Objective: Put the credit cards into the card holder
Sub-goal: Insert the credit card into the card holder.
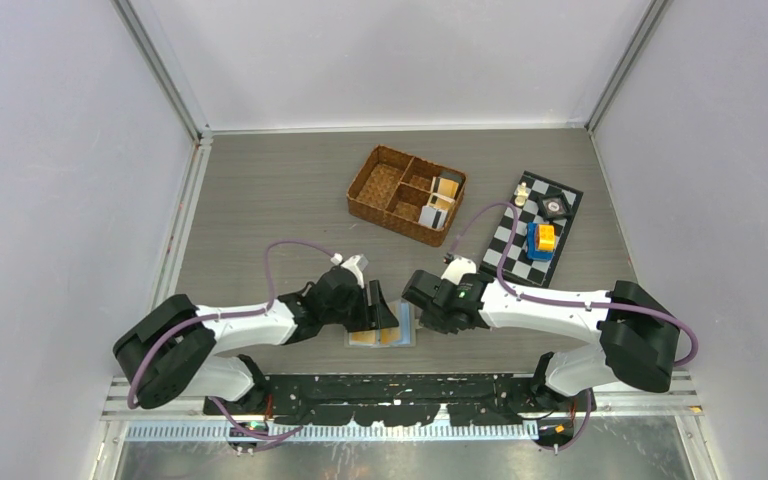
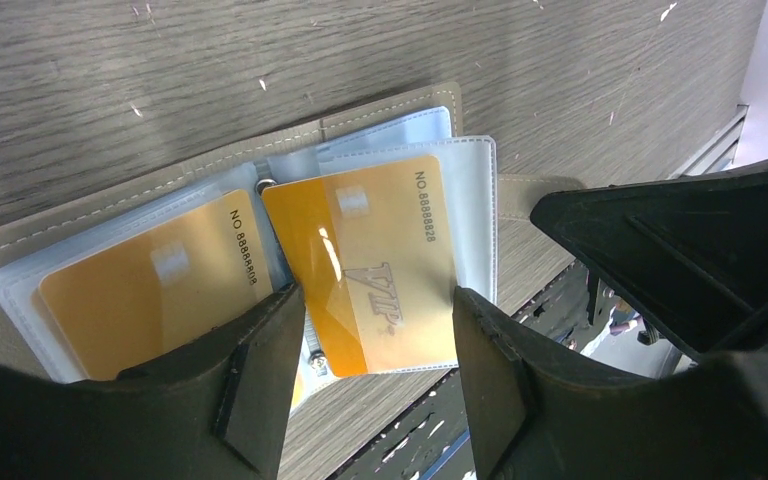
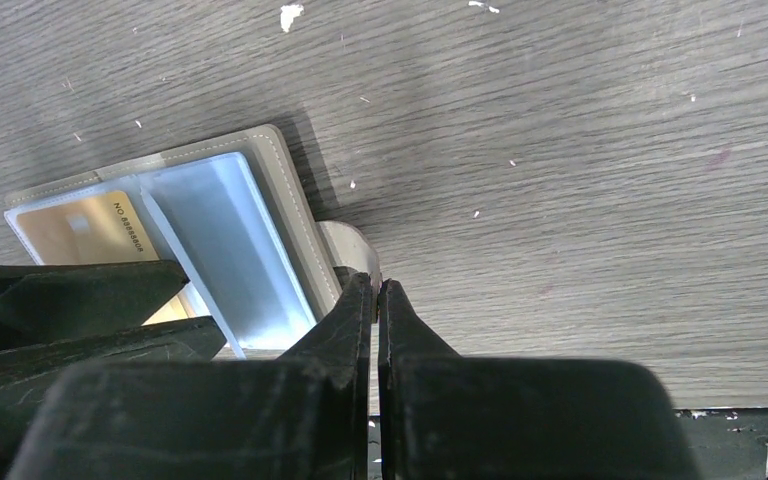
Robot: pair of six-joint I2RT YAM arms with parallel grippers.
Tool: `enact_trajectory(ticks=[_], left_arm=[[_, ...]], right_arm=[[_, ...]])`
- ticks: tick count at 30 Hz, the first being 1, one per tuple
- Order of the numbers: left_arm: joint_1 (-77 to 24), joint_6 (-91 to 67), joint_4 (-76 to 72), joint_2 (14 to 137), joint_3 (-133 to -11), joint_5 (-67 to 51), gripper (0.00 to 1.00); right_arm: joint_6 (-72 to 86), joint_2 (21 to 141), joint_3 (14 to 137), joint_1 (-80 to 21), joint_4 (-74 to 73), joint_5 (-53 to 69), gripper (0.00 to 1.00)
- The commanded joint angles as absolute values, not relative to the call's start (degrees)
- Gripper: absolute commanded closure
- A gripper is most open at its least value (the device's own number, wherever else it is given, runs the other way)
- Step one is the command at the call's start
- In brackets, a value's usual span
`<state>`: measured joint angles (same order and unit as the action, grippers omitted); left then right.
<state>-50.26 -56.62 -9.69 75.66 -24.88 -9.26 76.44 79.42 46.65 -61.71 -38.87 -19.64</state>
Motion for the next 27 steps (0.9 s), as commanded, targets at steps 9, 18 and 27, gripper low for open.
enact_trajectory(ticks=[9, 18, 27], left_arm=[[-50.60, -57.26, -19.17, 77.42, -22.52, -10.25, 0.42], [-51.69, -58.41, -25.02, 79.76, -22.35, -11.07, 0.42], [-53.29, -59.17, -26.99, 79.33, -22.06, -9.80, 0.42]], right_arm=[[76.75, 80.06, 46.43, -62.23, -37.61, -21.52, 1.00], [76.86, 79.90, 46.15, -62.27, -37.66, -21.58, 1.00], [76.97, 79.63, 46.15, -62.26, -37.97, -21.88, 1.00]])
